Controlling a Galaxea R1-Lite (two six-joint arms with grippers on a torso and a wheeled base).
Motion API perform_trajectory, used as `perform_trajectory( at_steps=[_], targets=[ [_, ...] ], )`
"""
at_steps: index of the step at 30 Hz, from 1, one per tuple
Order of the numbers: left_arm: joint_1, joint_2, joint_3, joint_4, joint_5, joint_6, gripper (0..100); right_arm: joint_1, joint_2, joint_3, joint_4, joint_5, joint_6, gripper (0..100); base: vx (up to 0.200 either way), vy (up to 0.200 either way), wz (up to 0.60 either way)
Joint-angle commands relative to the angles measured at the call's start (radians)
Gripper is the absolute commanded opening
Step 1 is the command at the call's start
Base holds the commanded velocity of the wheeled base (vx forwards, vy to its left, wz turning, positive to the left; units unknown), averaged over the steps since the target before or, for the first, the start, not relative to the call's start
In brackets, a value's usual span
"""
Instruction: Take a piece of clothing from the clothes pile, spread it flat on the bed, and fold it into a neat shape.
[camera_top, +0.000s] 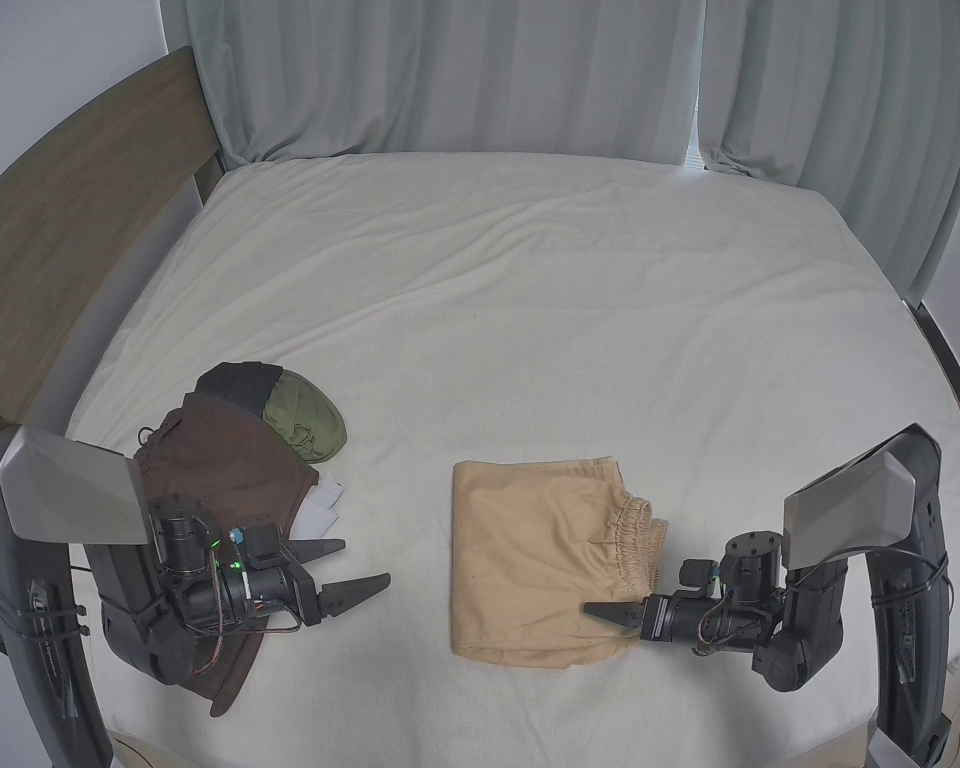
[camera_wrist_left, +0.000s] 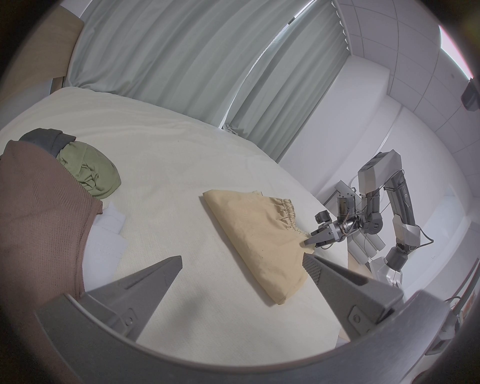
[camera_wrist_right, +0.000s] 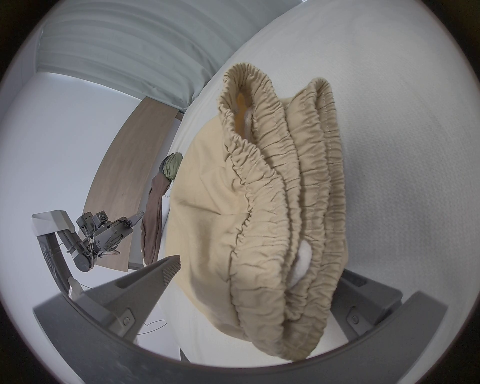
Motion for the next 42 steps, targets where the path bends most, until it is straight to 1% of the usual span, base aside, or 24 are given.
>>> perform_trajectory(
  at_steps=[1,2,32,34,38,42],
  targets=[
    [0.0,0.008,-0.002,0.0,0.0,0.0,100,0.001,0.003,-0.001,-0.001,-0.001,0.0,100,0.0,0.0,0.0],
    [0.002,0.008,-0.004,0.0,0.0,0.0,100,0.001,0.003,0.001,-0.001,-0.001,0.0,0,0.0,0.0,0.0],
    [-0.001,0.002,-0.001,0.0,0.0,0.001,100,0.001,0.003,-0.001,-0.005,-0.001,0.0,0,0.0,0.0,0.0],
    [-0.001,-0.001,-0.001,0.0,0.0,0.015,100,0.002,0.0,-0.001,-0.005,-0.001,0.0,0,0.0,0.0,0.0],
    [0.003,0.008,-0.005,0.0,0.0,0.084,100,0.002,-0.001,-0.001,-0.005,-0.001,0.0,0,0.0,0.0,0.0],
    [0.005,0.005,-0.005,0.0,0.0,0.096,100,0.004,-0.01,-0.002,-0.006,-0.001,0.0,0,0.0,0.0,0.0]
  ],
)
